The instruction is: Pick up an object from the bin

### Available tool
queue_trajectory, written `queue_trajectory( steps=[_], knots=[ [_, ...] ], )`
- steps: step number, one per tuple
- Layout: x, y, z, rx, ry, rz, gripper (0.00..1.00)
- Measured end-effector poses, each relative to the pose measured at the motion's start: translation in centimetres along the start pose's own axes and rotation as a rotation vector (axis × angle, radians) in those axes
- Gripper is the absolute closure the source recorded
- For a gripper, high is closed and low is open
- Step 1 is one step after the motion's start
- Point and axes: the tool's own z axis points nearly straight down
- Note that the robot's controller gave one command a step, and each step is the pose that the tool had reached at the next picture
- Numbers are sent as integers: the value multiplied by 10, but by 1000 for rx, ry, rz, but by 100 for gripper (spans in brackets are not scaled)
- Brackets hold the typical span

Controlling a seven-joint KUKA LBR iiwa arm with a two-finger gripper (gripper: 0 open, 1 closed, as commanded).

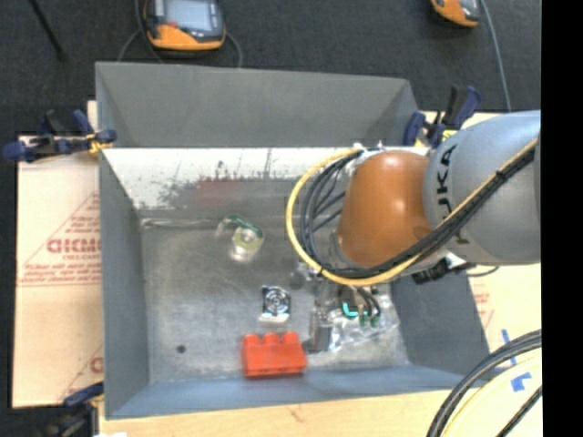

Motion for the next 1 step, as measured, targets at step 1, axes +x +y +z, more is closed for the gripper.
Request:
queue_trajectory(
  steps=[1],
  knots=[
    [2, -92, 74, 4, -5, -328, 0]
  ],
)
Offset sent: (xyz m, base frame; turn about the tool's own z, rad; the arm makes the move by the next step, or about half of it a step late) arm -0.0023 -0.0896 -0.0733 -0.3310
